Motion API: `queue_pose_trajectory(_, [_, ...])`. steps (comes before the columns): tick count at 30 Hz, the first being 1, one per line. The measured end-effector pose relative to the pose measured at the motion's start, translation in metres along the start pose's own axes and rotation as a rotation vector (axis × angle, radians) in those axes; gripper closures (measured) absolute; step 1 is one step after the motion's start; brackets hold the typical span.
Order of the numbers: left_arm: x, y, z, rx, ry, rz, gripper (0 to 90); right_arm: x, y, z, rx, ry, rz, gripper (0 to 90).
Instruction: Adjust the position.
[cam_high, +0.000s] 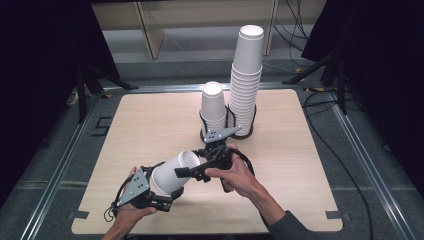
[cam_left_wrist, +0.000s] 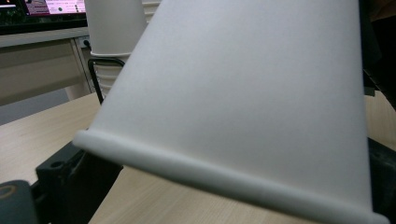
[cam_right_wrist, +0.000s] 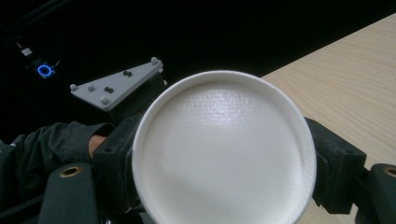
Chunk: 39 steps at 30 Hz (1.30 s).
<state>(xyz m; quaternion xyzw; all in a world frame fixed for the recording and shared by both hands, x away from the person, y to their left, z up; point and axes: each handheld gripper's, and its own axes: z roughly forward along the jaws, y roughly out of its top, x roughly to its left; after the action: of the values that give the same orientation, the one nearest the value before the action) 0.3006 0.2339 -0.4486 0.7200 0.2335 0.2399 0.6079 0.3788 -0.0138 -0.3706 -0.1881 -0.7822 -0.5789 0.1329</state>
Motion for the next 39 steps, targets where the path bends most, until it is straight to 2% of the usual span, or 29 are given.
queue_pose_trajectory(2, [-0.0002, -0.0009, 0.0020, -0.030, -0.009, -0.009, 3.2, -0.0015, -0.0006, 0.0009, -0.006, 0.014, -0.004, 24.9])
queue_pose_trajectory(3, [-0.0002, -0.0009, 0.0017, -0.031, -0.010, -0.008, 3.2, -0.0015, -0.0006, 0.0008, -0.006, 0.026, 0.006, 24.9])
queue_pose_trajectory(5, [-0.0004, 0.0000, -0.0003, -0.011, -0.005, -0.004, 3.2, -0.0026, -0.0008, -0.0003, -0.008, 0.019, 0.002, 24.9])
queue_pose_trajectory(6, [-0.0006, -0.0005, 0.0012, -0.035, -0.011, -0.010, 3.2, -0.0032, -0.0010, -0.0004, -0.010, 0.024, 0.003, 24.9])
queue_pose_trajectory(8, [-0.0004, 0.0001, -0.0005, -0.013, -0.008, -0.004, 3.3, -0.0030, -0.0010, -0.0011, -0.008, 0.027, 0.012, 24.9])
queue_pose_trajectory(9, [-0.0003, 0.0000, -0.0006, -0.012, -0.008, -0.001, 3.3, -0.0033, -0.0011, -0.0011, -0.007, 0.026, 0.006, 24.9])
queue_pose_trajectory(10, [-0.0003, -0.0009, 0.0011, -0.036, -0.012, -0.003, 3.3, -0.0029, -0.0011, -0.0013, -0.004, 0.025, 0.008, 24.9])
queue_pose_trajectory(11, [-0.0004, -0.0002, -0.0006, -0.012, -0.004, 0.001, 3.1, -0.0027, -0.0011, -0.0015, 0.000, 0.023, 0.011, 24.9])
queue_pose_trajectory(13, [0.0001, -0.0009, 0.0012, -0.021, -0.002, 0.000, 3.0, -0.0036, -0.0014, -0.0016, 0.001, 0.019, 0.011, 25.0])
queue_pose_trajectory(14, [0.0001, -0.0002, -0.0003, 0.003, 0.007, 0.007, 2.3, -0.0041, -0.0015, -0.0016, 0.002, 0.018, 0.013, 25.0])
queue_pose_trajectory(17, [-0.0011, -0.0007, 0.0004, 0.005, 0.010, 0.021, 2.3, -0.0046, -0.0018, -0.0016, 0.011, 0.011, 0.014, 25.0])
queue_pose_trajectory(18, [-0.0015, -0.0011, 0.0010, 0.003, 0.013, 0.031, 2.2, -0.0033, -0.0025, -0.0006, 0.014, 0.027, 0.040, 25.0])
queue_pose_trajectory(19, [-0.0019, -0.0014, 0.0018, 0.004, 0.014, 0.034, 1.3, -0.0046, -0.0027, 0.0001, 0.008, 0.013, 0.016, 25.0])
queue_pose_trajectory(20, [-0.0024, -0.0015, 0.0017, 0.009, 0.022, 0.041, 0.4, -0.0040, -0.0023, -0.0002, 0.015, 0.010, 0.016, 25.0])
queue_pose_trajectory(22, [-0.0044, -0.0024, 0.0016, -0.007, 0.027, 0.069, 1.3, -0.0041, -0.0022, 0.0002, 0.019, 0.004, 0.014, 25.0])
queue_pose_trajectory(23, [-0.0048, -0.0018, 0.0000, 0.005, 0.028, 0.089, 2.8, -0.0046, -0.0022, -0.0001, 0.022, 0.000, 0.017, 25.0])
queue_pose_trajectory(24, [-0.0051, -0.0027, 0.0017, -0.025, 0.016, 0.085, 1.8, -0.0050, -0.0024, -0.0004, 0.018, 0.010, 0.025, 25.0])
queue_pose_trajectory(25, [-0.0052, -0.0023, 0.0009, -0.009, 0.014, 0.083, 3.0, -0.0038, -0.0027, -0.0004, 0.018, 0.022, 0.048, 25.0])
queue_pose_trajectory(26, [-0.0054, -0.0025, 0.0014, -0.008, 0.014, 0.083, 3.3, -0.0037, -0.0023, -0.0012, 0.021, 0.000, 0.039, 25.1])
queue_pose_trajectory(29, [-0.0054, -0.0022, 0.0005, 0.011, 0.017, 0.072, 4.0, -0.0047, -0.0025, -0.0004, 0.015, 0.009, 0.033, 25.0])
queue_pose_trajectory(31, [-0.0052, -0.0023, 0.0008, 0.012, 0.016, 0.070, 4.4, -0.0046, -0.0027, -0.0005, 0.021, 0.011, 0.050, 25.0])
queue_pose_trajectory(32, [-0.0038, -0.0018, 0.0005, 0.021, 0.009, 0.070, 5.0, -0.0047, -0.0028, -0.0005, 0.026, 0.010, 0.051, 24.9])
queue_pose_trajectory(33, [-0.0029, -0.0018, 0.0009, 0.022, 0.001, 0.065, 5.7, -0.0063, -0.0027, -0.0007, 0.024, -0.007, 0.026, 24.7])
queue_pose_trajectory(34, [-0.0023, -0.0011, 0.0001, 0.033, -0.001, 0.064, 6.3, -0.0073, -0.0032, 0.0000, 0.020, 0.003, 0.023, 24.4])
queue_pose_trajectory(35, [-0.0018, -0.0010, 0.0008, 0.023, -0.007, 0.056, 7.7, -0.0079, -0.0034, -0.0008, 0.025, 0.000, 0.046, 23.8])
queue_pose_trajectory(36, [-0.0014, -0.0010, 0.0016, 0.014, -0.017, 0.043, 7.7, -0.0079, -0.0034, -0.0008, 0.025, 0.000, 0.046, 23.8])
queue_pose_trajectory(37, [-0.0006, 0.0003, -0.0002, 0.041, -0.019, 0.040, 8.4, -0.0069, -0.0034, -0.0016, 0.033, 0.004, 0.069, 23.5])
queue_pose_trajectory(38, [0.0010, 0.0010, -0.0004, 0.048, -0.030, 0.039, 9.3, -0.0091, -0.0033, -0.0010, 0.026, 0.009, 0.038, 23.0])
queue_pose_trajectory(39, [0.0016, 0.0010, 0.0000, 0.042, -0.037, 0.029, 10.9, -0.0075, -0.0031, -0.0013, 0.043, 0.016, 0.051, 22.4])
